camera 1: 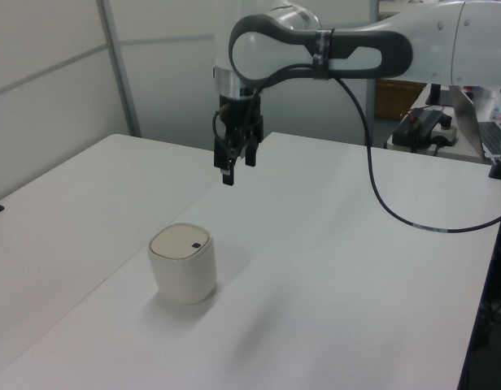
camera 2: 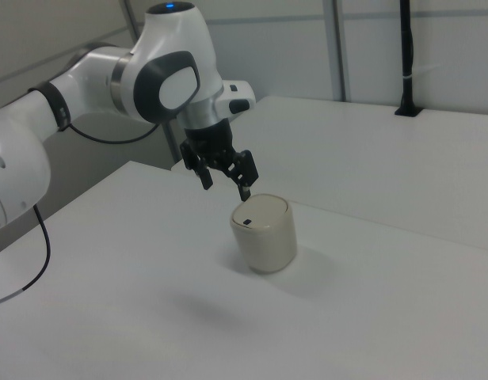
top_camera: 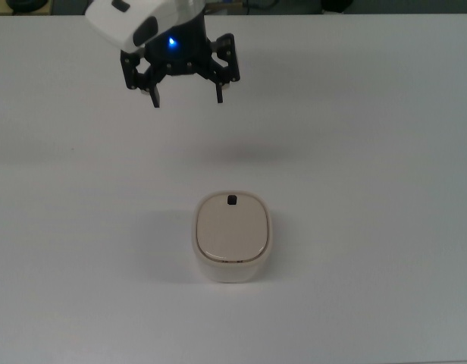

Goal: Open the trash can
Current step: 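Lower the gripper toward the dark tab on the trash can lid, then hook the gripper fingers under the lid tab and pull upward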

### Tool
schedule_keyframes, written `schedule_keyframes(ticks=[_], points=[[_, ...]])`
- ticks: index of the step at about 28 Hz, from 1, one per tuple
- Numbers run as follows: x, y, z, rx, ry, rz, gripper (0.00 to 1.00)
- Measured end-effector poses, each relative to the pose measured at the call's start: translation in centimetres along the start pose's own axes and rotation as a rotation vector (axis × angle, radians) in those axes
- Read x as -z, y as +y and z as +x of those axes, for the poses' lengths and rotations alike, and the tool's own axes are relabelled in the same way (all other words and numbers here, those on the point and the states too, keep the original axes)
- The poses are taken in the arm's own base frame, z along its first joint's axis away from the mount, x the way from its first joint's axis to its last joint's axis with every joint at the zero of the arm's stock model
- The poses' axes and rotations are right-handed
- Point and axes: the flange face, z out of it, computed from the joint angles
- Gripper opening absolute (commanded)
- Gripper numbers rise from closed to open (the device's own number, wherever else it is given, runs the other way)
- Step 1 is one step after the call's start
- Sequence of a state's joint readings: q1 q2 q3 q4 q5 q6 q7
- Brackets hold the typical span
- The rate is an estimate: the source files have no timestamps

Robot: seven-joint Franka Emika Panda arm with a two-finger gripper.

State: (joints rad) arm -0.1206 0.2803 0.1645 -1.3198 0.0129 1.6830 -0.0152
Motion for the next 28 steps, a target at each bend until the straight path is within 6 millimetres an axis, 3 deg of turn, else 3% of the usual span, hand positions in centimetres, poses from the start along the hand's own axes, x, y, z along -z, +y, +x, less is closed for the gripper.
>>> schedule_keyframes(ticks=[5, 6, 10, 19, 28], points=[[-1.5, -1.1, 1.1, 0.019, 0.025, 0.003, 0.43], [-1.9, -1.4, 1.3, 0.022, 0.028, 0.003, 0.29], [-3.9, -2.5, 2.4, 0.016, 0.041, -0.015, 0.03], [-8.4, -4.6, 4.3, -0.004, 0.058, -0.056, 0.00], [-9.5, -5.4, 4.8, 0.004, 0.071, -0.054, 0.00]])
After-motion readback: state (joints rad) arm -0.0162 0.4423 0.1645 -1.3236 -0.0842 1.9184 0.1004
